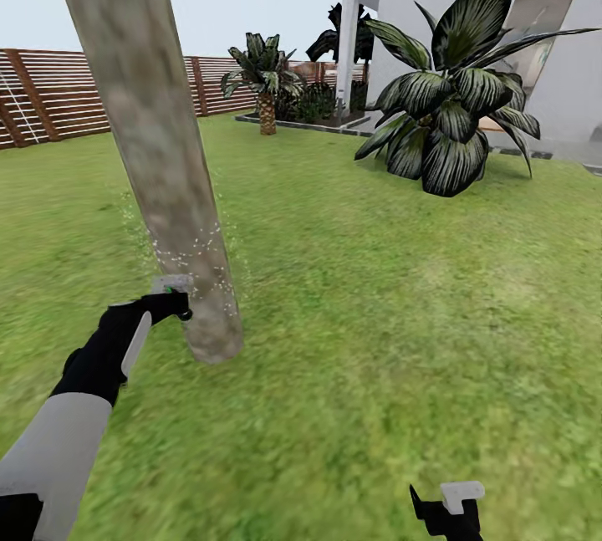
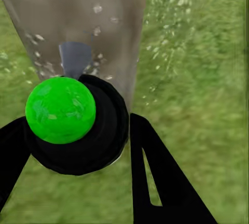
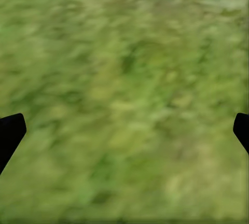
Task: In the garden, pick up the pesticide atomizer on the floor and spray pesticide onto both trees until each tree trunk is fully covered.
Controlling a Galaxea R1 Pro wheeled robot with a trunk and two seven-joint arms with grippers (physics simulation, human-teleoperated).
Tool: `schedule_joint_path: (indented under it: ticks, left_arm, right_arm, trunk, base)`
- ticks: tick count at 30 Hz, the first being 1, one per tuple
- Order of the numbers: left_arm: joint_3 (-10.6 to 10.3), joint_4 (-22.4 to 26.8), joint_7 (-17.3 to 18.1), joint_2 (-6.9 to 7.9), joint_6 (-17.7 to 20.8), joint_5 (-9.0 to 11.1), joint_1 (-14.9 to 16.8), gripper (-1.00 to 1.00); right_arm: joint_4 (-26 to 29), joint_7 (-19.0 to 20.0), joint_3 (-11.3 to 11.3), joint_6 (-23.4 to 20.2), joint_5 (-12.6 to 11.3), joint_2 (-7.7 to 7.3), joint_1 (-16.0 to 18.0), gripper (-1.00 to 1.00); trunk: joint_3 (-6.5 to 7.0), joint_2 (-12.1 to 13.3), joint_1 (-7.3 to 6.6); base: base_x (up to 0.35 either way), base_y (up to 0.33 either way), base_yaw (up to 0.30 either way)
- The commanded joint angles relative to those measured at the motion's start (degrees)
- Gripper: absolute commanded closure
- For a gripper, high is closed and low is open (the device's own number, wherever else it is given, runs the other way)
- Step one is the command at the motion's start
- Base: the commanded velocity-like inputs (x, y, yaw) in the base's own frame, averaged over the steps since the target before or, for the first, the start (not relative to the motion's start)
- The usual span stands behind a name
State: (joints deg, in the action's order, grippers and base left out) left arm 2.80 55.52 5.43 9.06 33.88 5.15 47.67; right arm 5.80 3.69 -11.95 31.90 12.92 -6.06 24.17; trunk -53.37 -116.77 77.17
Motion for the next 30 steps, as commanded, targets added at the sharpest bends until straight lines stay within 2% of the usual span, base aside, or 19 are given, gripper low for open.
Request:
schedule_joint_path:
  ticks: [1,3,5,9,11,13,17,20,23,25,27,29,30]
  left_arm:
    - [0.1,1.91,-0.08,0.0,1.75,-0.05,0.69,1.0]
    - [0.25,6.2,-0.27,0.03,5.65,-0.07,2.15,1.0]
    - [0.27,8.73,-0.32,0.14,6.99,-0.13,3.79,1.0]
    - [0.35,10.44,-0.33,0.33,11.44,-0.13,8.97,1.0]
    - [0.36,11.44,-0.33,0.17,12.99,-0.16,10.33,1.0]
    - [0.37,11.85,-0.34,0.22,17.45,-0.07,12.46,1.0]
    - [0.3,12.85,-0.34,0.18,18.78,-0.13,13.25,1.0]
    - [0.31,12.67,-0.12,0.17,18.42,-0.14,12.51,1.0]
    - [0.15,12.13,0.24,0.02,17.39,0.02,8.43,1.0]
    - [0.11,10.51,0.28,0.0,14.7,0.05,5.96,1.0]
    - [0.12,6.01,0.31,-0.01,11.29,0.04,5.12,1.0]
    - [0.12,-2.26,0.22,-0.01,4.81,0.03,4.84,1.0]
    - [0.11,-4.74,0.16,-0.01,2.84,0.03,4.82,1.0]
  right_arm:
    - [0.0,0.0,0.0,0.0,0.0,0.0,0.0,-1.0]
    - [0.0,0.0,0.0,0.0,0.0,0.0,0.0,-1.0]
    - [0.0,0.0,0.0,0.0,0.0,0.0,0.0,-1.0]
    - [0.0,-0.01,0.0,0.0,0.0,0.0,0.0,-1.0]
    - [0.0,0.0,0.0,0.0,0.0,0.0,0.0,-1.0]
    - [0.0,-0.01,0.0,0.0,0.0,0.0,0.0,-1.0]
    - [0.0,0.0,0.0,0.0,0.0,0.0,0.0,-1.0]
    - [0.0,-0.02,0.0,0.0,0.0,0.0,0.0,-1.0]
    - [0.0,0.0,0.0,0.0,0.0,0.0,0.0,-1.0]
    - [0.0,0.0,0.0,0.0,0.0,0.0,0.0,-1.0]
    - [0.0,0.0,0.03,0.0,0.0,0.0,0.0,-1.0]
    - [0.0,0.0,0.03,0.0,0.0,0.0,0.0,-1.0]
    - [0.0,0.0,0.01,0.0,0.0,0.0,0.0,-1.0]
  trunk:
    - [-0.01,0.0,0.0]
    - [-0.01,0.0,0.0]
    - [-0.01,0.0,0.0]
    - [-0.01,0.0,0.0]
    - [-0.01,0.0,0.0]
    - [-0.01,0.0,0.0]
    - [-0.01,0.0,0.0]
    - [-0.01,0.0,0.0]
    - [-0.01,0.0,0.0]
    - [-0.01,0.0,0.0]
    - [-0.01,0.0,0.0]
    - [-0.01,0.0,0.0]
    - [-0.01,0.0,0.0]
  base:
    - [0.0,0.0,0.0]
    - [0.0,0.0,0.0]
    - [0.0,0.0,0.0]
    - [0.0,0.0,0.0]
    - [0.0,0.0,0.0]
    - [0.0,0.0,0.0]
    - [0.0,0.0,0.0]
    - [0.0,0.0,0.0]
    - [0.0,0.0,0.0]
    - [0.0,0.0,0.0]
    - [0.0,0.0,0.0]
    - [0.0,0.0,0.0]
    - [0.0,0.0,0.0]
